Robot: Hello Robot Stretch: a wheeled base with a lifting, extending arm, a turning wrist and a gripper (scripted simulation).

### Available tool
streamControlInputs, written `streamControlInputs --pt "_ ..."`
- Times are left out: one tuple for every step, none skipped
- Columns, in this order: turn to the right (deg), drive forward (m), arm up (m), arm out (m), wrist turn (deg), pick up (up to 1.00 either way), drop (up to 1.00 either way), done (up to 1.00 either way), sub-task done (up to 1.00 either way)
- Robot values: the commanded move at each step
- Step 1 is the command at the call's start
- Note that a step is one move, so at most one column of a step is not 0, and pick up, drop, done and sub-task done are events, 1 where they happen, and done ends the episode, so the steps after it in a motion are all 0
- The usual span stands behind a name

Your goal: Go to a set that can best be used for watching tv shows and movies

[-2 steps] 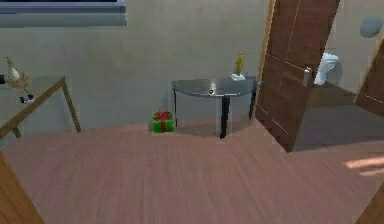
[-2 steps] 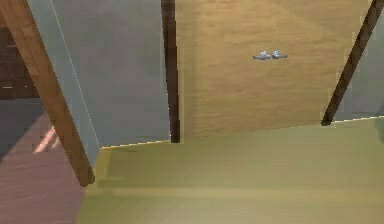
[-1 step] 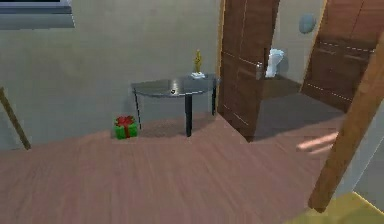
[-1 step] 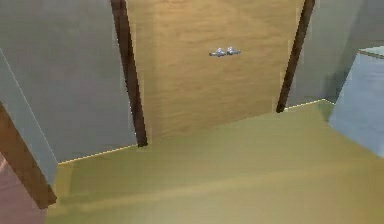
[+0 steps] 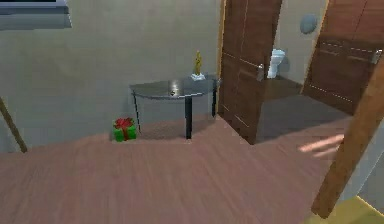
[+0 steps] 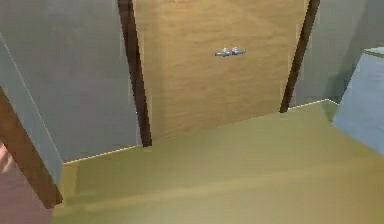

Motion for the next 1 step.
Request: streamControlInputs --pt "-45.0 0.0 0.0 0.0 0.0 0.0 0.0 0.0 0.0"
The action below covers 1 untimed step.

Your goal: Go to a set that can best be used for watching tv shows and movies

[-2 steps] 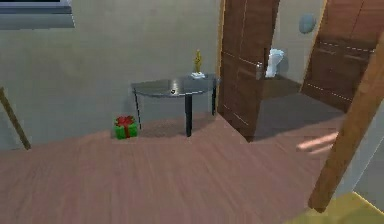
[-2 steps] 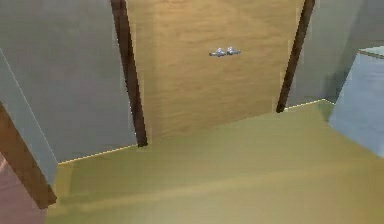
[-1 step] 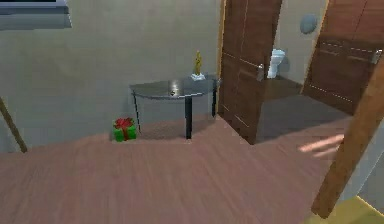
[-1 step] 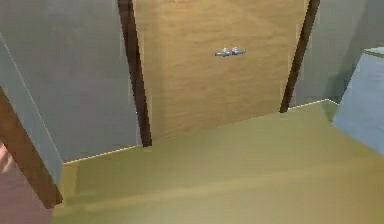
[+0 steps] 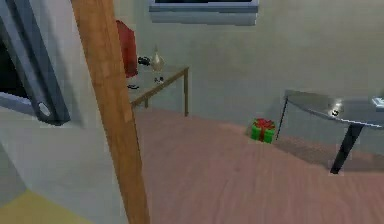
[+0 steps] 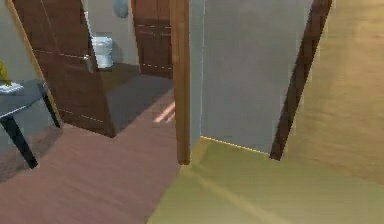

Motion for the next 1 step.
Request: streamControlInputs --pt "-42.0 0.0 0.0 0.0 0.0 0.0 0.0 0.0 0.0"
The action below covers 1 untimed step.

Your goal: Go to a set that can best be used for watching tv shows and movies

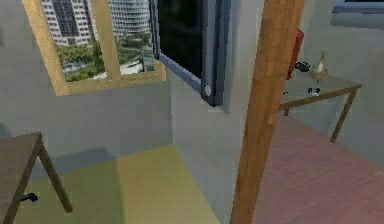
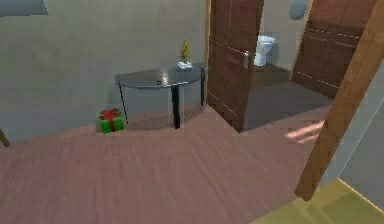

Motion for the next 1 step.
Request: streamControlInputs --pt "0.0 0.0 0.0 0.0 0.0 0.0 0.0 1.0 0.0"
